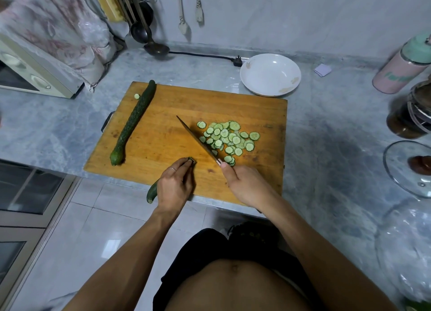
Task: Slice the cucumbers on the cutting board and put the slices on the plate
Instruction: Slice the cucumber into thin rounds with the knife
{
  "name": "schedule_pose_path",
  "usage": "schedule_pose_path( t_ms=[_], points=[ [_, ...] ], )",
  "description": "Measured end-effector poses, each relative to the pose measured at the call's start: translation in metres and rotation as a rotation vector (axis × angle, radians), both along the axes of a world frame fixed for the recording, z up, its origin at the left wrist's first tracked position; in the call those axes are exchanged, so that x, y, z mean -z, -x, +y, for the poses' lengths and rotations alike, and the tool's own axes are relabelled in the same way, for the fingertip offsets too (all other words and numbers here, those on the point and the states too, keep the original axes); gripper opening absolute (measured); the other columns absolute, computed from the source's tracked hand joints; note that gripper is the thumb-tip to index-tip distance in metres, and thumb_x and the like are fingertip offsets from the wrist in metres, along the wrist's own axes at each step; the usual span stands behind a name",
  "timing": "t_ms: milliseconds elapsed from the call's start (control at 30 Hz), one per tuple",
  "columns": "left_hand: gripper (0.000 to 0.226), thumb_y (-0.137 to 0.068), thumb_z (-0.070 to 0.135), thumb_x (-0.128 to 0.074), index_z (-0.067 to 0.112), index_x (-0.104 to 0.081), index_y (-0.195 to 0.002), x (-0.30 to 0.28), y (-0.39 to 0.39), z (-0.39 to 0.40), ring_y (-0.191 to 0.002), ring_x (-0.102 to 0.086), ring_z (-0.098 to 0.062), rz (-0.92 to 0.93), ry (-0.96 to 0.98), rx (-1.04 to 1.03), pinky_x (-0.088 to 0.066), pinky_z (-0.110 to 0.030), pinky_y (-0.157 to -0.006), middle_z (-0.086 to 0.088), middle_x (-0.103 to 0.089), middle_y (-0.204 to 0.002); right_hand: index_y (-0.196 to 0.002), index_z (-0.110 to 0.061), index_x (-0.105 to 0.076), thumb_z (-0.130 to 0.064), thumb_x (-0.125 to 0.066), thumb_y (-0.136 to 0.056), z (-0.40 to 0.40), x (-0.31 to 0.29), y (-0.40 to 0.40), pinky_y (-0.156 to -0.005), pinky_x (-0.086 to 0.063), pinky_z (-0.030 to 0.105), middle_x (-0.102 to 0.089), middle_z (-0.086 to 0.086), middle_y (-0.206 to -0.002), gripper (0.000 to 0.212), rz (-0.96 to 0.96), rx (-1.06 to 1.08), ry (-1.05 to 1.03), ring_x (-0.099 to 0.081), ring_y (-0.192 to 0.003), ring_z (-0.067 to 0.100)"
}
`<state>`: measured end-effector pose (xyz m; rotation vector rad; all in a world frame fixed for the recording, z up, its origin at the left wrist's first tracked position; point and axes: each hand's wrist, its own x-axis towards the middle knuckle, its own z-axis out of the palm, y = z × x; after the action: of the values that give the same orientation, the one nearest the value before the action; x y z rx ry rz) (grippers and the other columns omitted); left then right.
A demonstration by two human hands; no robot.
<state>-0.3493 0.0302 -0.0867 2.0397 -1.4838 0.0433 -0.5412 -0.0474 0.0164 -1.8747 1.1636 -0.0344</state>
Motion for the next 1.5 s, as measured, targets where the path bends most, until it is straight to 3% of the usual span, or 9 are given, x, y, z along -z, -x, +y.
schedule_pose_path(
  t_ms=[333,600,800,967,1234,1367,1501],
  points=[
    [0.024,-0.089,0.012,-0.057,0.009,-0.075,-0.104,-0.002,-0.003,0.0,-0.091,-0.068,-0.029,-0.02,-0.047,0.038,-0.053,-0.03,-0.064,-0.004,-0.07,-0.118,-0.07,-0.017,-0.046,-0.052,-0.024,-0.104,0.033,-0.012,0.007,-0.06,-0.039,0.038,-0.054,0.006,-0.075,0.054,0.013,-0.121,0.025,-0.05,-0.064,0.015],
    [0.03,-0.091,0.019,-0.05,0.009,-0.076,-0.104,-0.001,-0.002,0.0,-0.095,-0.068,-0.027,0.01,-0.05,0.039,-0.057,-0.033,-0.066,-0.004,-0.071,-0.116,-0.066,-0.016,-0.045,-0.054,-0.022,-0.104,0.031,-0.011,0.009,-0.054,-0.032,0.033,-0.048,0.004,-0.069,0.058,0.02,-0.142,0.017,-0.046,-0.061,0.014],
    [0.024,-0.087,0.007,-0.061,0.007,-0.075,-0.107,0.003,-0.004,0.0,-0.098,-0.068,-0.029,0.011,-0.061,0.034,-0.057,-0.035,-0.07,-0.007,-0.07,-0.117,-0.064,-0.015,-0.043,-0.055,-0.02,-0.104,0.027,-0.005,-0.003,-0.052,-0.029,0.033,-0.046,0.004,-0.07,0.061,0.035,-0.124,-0.015,-0.045,-0.062,0.016],
    [0.026,-0.086,0.006,-0.061,0.008,-0.074,-0.108,0.002,-0.003,0.0,-0.097,-0.068,-0.029,0.02,-0.058,0.046,-0.058,-0.035,-0.07,-0.007,-0.07,-0.116,-0.061,-0.017,-0.042,-0.056,-0.02,-0.103,0.026,0.013,-0.019,-0.061,-0.032,0.032,-0.046,0.005,-0.067,0.061,0.036,-0.093,0.004,-0.045,-0.069,0.025],
    [0.032,-0.089,0.008,-0.065,0.011,-0.07,-0.121,-0.011,-0.004,0.006,-0.11,-0.065,-0.028,-0.002,-0.141,0.051,-0.058,-0.04,-0.085,-0.007,-0.065,-0.128,-0.072,-0.003,-0.059,-0.052,-0.023,-0.105,0.014,0.008,-0.01,-0.059,-0.042,0.036,-0.053,0.007,-0.064,0.069,-0.014,-0.01,0.004,-0.051,-0.058,0.021],
    [0.029,-0.092,0.013,-0.063,0.014,-0.07,-0.12,-0.016,-0.004,0.009,-0.102,-0.067,-0.027,0.014,-0.124,0.004,-0.057,-0.037,-0.072,-0.002,-0.065,-0.127,-0.066,-0.011,-0.053,-0.055,-0.022,-0.104,0.004,0.009,-0.001,-0.053,-0.043,0.034,-0.052,0.013,-0.057,0.066,-0.058,0.046,-0.026,-0.047,-0.048,0.021],
    [0.028,-0.089,0.012,-0.068,0.014,-0.073,-0.116,-0.017,-0.003,0.008,-0.102,-0.068,-0.028,-0.001,-0.116,-0.007,-0.058,-0.038,-0.075,-0.005,-0.069,-0.122,-0.06,-0.012,-0.042,-0.053,-0.025,-0.104,-0.004,0.003,0.008,-0.054,-0.035,0.031,-0.037,0.003,-0.048,0.063,-0.075,0.055,-0.026,-0.037,-0.043,0.02]
  ],
)
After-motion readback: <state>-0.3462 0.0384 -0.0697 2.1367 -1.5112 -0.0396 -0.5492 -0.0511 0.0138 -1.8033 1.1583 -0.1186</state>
